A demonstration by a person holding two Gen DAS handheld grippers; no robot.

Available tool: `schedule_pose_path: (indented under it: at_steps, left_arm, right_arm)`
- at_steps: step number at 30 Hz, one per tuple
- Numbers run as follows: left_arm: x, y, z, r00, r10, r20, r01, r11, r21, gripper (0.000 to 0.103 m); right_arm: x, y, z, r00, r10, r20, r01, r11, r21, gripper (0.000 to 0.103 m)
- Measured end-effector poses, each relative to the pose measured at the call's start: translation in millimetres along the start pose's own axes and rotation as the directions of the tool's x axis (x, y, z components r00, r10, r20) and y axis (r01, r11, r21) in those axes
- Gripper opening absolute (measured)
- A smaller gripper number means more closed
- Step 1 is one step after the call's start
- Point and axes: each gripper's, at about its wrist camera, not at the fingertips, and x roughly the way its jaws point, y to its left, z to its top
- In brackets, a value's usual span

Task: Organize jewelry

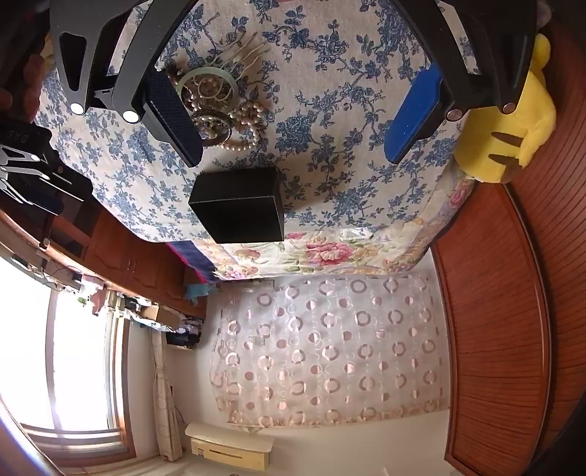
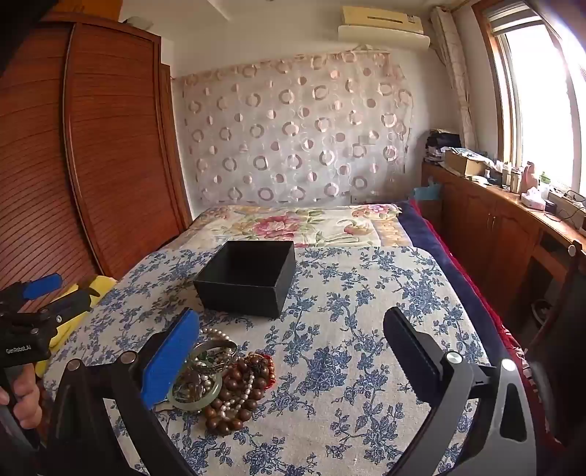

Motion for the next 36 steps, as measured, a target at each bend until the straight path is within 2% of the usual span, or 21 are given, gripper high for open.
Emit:
schedule_pose_path:
  at_steps: [13,36]
  left_arm:
    - [-4,-2,10,1.0,-0.007,0.018,0.007,1.0,0.0,0.096]
    - [-13,-2,7,0.999,-0.006,0.041,0.006,1.0,0.002,0.096]
  right_arm:
    - [-2,-1,1,1.0,0.0,0.005,0.0,1.0,0.001,0.101]
    - [-9,10,7,1.0,0.005,0.019,-0.005,1.0,-0.008,0.101]
